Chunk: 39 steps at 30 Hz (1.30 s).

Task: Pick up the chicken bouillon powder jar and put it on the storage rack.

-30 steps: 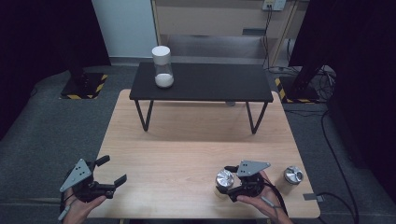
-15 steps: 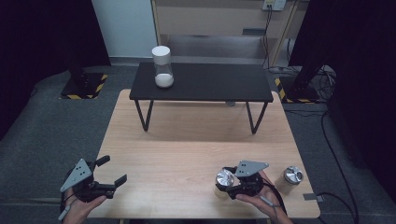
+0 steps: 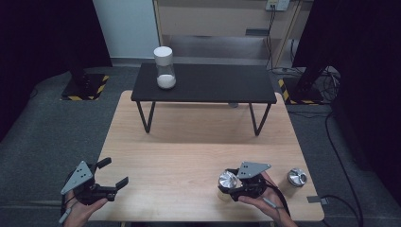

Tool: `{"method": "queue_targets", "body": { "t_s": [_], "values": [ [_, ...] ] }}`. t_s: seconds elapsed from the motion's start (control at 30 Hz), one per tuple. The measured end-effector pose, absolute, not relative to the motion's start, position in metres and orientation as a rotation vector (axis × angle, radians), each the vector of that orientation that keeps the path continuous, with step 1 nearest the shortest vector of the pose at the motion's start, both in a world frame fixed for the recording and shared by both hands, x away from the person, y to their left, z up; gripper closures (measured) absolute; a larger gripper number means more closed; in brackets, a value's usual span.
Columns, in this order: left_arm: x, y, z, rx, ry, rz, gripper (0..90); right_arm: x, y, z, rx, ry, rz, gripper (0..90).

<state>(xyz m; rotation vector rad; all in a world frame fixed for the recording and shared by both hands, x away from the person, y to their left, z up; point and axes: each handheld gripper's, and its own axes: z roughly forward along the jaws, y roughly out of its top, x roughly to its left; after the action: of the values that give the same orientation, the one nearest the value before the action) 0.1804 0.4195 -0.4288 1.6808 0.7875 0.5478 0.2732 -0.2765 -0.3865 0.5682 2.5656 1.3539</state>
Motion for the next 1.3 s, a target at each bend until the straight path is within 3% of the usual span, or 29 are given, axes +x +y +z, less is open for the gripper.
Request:
{"method": "queue_targets", "body": {
  "t_s": [1.3],
  "values": [
    [0.182,0.420,-0.429,1.683,0.785,0.535,0.0,0.329,-0.251,-0.297,0.523,2.617,1.402,35.2]
  ]
}}
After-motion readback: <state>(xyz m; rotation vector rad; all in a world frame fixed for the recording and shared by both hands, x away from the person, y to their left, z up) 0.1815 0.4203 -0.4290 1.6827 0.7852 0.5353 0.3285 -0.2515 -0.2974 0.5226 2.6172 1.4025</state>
